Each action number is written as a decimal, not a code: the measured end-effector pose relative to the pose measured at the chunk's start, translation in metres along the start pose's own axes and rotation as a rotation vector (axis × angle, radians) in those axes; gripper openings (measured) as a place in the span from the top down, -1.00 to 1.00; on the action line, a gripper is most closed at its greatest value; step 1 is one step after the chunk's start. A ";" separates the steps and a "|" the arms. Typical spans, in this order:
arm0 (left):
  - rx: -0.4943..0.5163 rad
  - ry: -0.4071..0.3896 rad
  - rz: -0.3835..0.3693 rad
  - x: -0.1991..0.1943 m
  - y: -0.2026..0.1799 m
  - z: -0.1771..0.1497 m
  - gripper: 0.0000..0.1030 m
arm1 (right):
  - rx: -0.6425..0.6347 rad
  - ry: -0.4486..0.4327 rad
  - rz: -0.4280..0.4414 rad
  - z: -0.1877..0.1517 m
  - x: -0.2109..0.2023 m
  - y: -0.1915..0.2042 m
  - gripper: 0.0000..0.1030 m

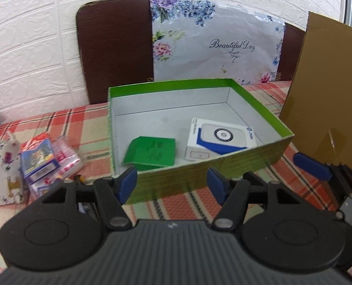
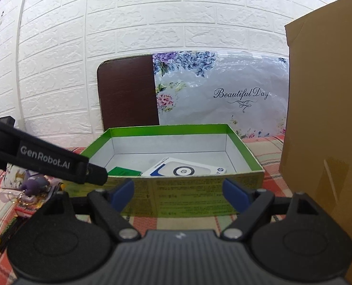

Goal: Organize objects
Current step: 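Reach the right gripper to the black marker and grasp it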

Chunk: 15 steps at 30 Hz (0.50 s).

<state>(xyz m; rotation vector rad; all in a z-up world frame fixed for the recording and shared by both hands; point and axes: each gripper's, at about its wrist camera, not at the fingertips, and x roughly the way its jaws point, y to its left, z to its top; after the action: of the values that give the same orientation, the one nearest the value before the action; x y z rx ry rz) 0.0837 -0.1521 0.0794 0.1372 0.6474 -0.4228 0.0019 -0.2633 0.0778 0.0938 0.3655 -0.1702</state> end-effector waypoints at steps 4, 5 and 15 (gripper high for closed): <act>-0.015 0.008 0.035 -0.010 0.008 -0.009 -0.31 | 0.007 0.007 0.021 -0.001 -0.010 0.004 -0.65; -0.023 0.009 0.044 -0.012 0.011 -0.012 -0.31 | 0.004 0.011 0.028 -0.001 -0.012 0.006 -0.65; -0.076 0.036 0.122 -0.029 0.037 -0.036 -0.31 | -0.045 0.027 0.082 -0.007 -0.026 0.031 -0.65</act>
<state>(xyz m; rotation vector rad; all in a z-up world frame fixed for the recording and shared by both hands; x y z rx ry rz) 0.0582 -0.0996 0.0681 0.1114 0.6861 -0.2786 -0.0190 -0.2284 0.0826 0.0666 0.3914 -0.0794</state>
